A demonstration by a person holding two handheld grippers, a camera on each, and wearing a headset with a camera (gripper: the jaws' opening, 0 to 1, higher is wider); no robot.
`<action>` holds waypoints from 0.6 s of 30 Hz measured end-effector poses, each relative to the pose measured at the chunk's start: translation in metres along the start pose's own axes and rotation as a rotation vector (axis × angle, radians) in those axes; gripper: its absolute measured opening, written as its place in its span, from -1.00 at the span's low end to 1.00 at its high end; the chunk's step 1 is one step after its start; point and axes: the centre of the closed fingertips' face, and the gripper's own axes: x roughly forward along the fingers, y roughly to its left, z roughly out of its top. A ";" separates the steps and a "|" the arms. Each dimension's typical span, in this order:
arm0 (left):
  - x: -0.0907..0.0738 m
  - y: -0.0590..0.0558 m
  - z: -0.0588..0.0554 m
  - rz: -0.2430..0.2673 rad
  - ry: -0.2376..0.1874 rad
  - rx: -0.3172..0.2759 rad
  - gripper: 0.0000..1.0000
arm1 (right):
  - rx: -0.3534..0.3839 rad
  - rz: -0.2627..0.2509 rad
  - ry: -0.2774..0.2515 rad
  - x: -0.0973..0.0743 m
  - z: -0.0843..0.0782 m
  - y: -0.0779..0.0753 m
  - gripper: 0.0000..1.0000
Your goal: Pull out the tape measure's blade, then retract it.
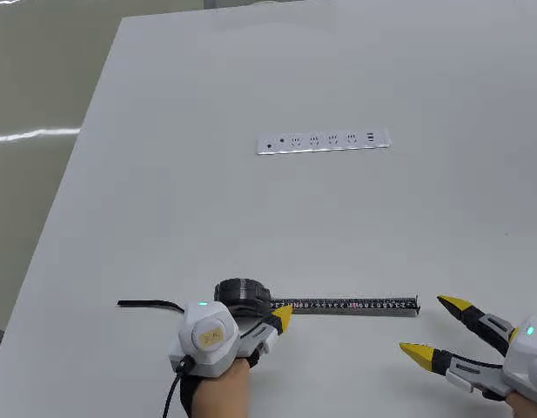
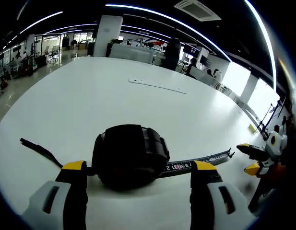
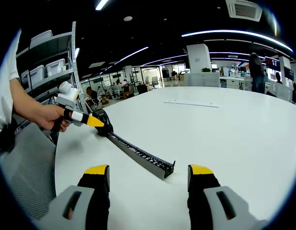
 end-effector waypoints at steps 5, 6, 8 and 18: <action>0.003 -0.001 0.000 0.006 0.008 -0.009 0.75 | -0.004 0.005 0.001 0.002 0.000 -0.002 0.32; 0.004 -0.001 0.001 0.009 0.008 -0.013 0.75 | -0.003 0.006 0.001 0.002 0.000 -0.002 0.32; 0.006 0.000 0.001 0.016 0.010 -0.015 0.75 | -0.007 0.009 0.004 0.003 -0.001 -0.002 0.31; 0.010 0.000 0.002 0.034 0.013 -0.061 0.70 | -0.005 0.021 0.006 0.007 0.001 -0.005 0.29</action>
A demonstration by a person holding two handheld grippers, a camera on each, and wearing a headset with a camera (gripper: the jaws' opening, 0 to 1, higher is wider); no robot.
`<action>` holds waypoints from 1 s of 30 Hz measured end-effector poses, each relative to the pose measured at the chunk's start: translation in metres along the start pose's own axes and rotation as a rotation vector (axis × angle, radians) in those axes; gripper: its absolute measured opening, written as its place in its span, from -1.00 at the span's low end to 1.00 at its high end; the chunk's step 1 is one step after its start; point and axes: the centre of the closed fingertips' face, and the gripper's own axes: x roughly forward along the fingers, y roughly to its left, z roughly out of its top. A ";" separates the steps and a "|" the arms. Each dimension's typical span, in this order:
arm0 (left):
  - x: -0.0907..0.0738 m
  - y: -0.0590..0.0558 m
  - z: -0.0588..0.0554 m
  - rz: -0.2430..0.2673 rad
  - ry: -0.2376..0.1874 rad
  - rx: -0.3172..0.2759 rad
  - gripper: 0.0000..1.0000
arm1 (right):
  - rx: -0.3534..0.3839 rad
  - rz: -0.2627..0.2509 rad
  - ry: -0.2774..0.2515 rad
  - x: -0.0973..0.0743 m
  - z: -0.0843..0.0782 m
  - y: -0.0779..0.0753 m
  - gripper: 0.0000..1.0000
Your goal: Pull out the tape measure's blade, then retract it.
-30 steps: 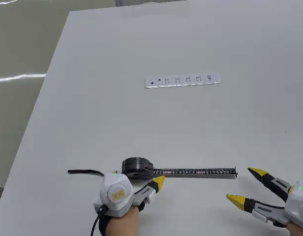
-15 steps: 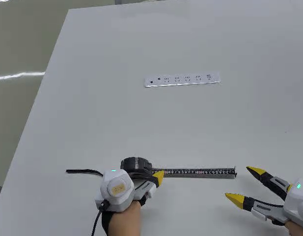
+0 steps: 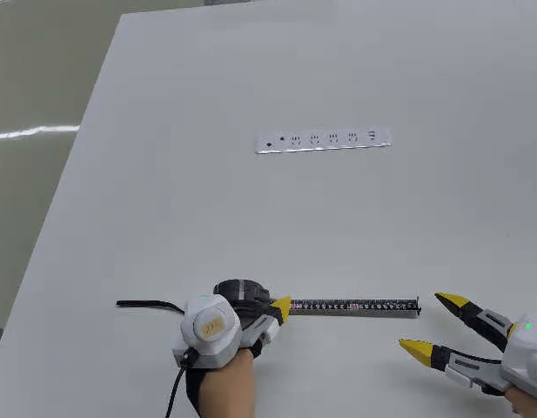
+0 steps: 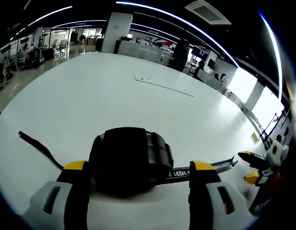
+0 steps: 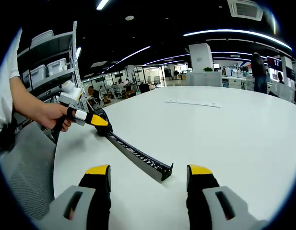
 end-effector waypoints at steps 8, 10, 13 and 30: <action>0.005 0.001 -0.001 0.020 -0.002 -0.015 0.67 | -0.003 0.010 0.008 0.003 -0.003 -0.002 0.28; 0.005 0.002 0.000 0.027 -0.005 -0.022 0.66 | 0.000 0.014 0.008 0.003 -0.003 -0.002 0.27; 0.006 0.005 -0.001 0.041 -0.005 -0.041 0.61 | 0.003 0.018 0.008 0.005 -0.004 -0.003 0.27; 0.011 0.009 0.001 0.090 -0.001 -0.068 0.59 | 0.003 0.044 0.013 0.011 -0.008 -0.008 0.20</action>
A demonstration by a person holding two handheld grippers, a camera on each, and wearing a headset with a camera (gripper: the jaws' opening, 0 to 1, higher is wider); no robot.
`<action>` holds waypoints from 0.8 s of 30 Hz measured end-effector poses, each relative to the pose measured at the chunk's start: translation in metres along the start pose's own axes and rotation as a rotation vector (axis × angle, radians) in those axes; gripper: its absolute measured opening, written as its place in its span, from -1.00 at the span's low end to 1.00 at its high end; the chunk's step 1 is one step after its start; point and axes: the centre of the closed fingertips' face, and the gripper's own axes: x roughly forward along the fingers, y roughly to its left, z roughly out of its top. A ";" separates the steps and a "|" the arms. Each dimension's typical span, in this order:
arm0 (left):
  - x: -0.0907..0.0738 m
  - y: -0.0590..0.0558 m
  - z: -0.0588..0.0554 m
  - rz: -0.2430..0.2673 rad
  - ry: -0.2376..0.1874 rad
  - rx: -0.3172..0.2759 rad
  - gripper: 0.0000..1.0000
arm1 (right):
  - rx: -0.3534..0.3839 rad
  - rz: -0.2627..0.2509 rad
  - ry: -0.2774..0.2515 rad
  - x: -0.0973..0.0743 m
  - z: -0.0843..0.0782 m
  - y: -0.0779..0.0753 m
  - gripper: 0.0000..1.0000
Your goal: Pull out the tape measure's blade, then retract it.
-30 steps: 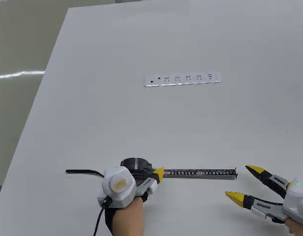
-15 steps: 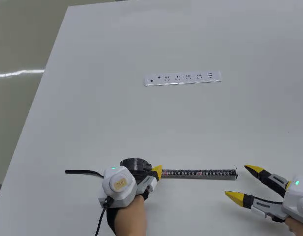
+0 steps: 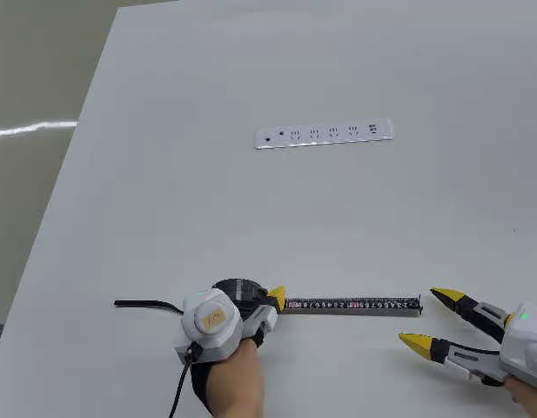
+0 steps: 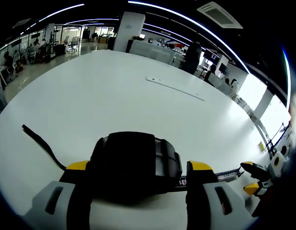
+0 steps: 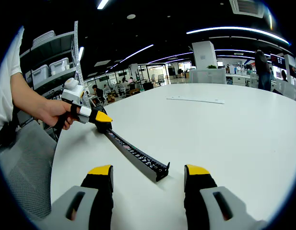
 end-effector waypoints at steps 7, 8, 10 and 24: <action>0.001 0.002 0.001 0.013 0.001 -0.003 0.54 | -0.007 0.023 0.002 0.004 -0.002 0.001 0.16; 0.001 0.003 0.000 0.015 0.001 -0.003 0.53 | -0.006 0.026 0.002 0.005 -0.001 0.001 0.16; 0.002 0.003 0.000 0.019 0.003 -0.002 0.52 | -0.005 0.029 0.001 0.005 -0.001 0.000 0.15; 0.003 0.004 0.000 0.034 0.002 0.010 0.48 | -0.023 0.063 0.016 0.012 -0.005 -0.003 0.04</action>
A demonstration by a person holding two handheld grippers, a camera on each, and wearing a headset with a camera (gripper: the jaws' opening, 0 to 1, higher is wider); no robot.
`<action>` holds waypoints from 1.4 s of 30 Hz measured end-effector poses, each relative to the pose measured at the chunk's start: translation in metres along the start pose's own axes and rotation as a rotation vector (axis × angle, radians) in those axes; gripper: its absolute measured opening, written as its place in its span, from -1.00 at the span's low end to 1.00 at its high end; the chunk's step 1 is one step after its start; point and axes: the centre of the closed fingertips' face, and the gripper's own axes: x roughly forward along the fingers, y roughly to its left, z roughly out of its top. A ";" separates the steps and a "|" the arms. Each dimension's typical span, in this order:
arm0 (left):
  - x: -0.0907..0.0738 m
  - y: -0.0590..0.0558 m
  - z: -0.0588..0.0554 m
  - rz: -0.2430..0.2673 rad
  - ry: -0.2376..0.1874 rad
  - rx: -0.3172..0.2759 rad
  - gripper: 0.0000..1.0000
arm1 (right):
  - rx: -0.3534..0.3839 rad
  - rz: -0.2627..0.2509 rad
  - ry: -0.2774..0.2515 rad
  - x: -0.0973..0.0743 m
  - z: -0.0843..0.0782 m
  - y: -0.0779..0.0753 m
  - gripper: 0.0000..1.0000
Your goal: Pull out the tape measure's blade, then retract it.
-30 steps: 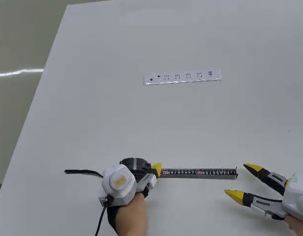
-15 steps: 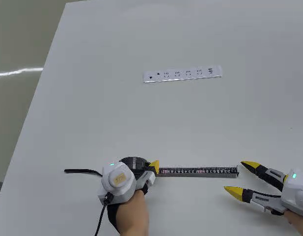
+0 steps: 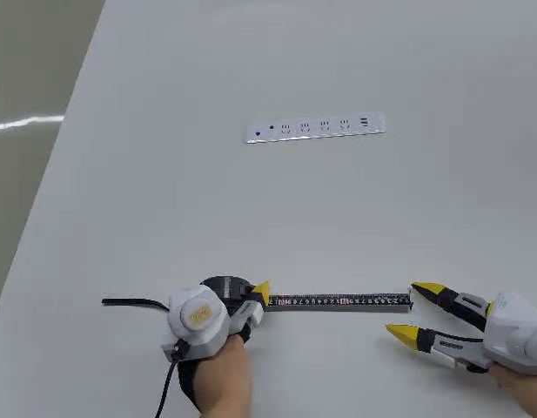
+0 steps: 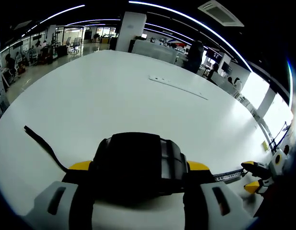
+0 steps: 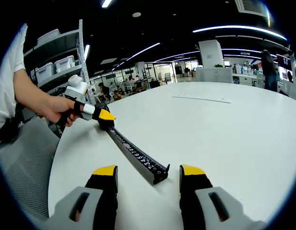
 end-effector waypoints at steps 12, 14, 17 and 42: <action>0.000 0.000 0.000 0.001 -0.001 0.002 0.48 | -0.003 0.039 0.003 0.006 -0.003 -0.009 -0.05; 0.000 0.001 0.000 0.002 -0.001 0.001 0.48 | 0.003 0.046 0.001 0.006 -0.003 -0.010 -0.09; 0.000 0.001 0.000 0.001 0.000 0.001 0.48 | -0.006 0.053 0.003 0.006 -0.003 -0.011 -0.17; 0.000 0.000 -0.001 -0.001 0.004 0.008 0.47 | -0.036 0.169 0.020 0.002 -0.001 0.001 -0.74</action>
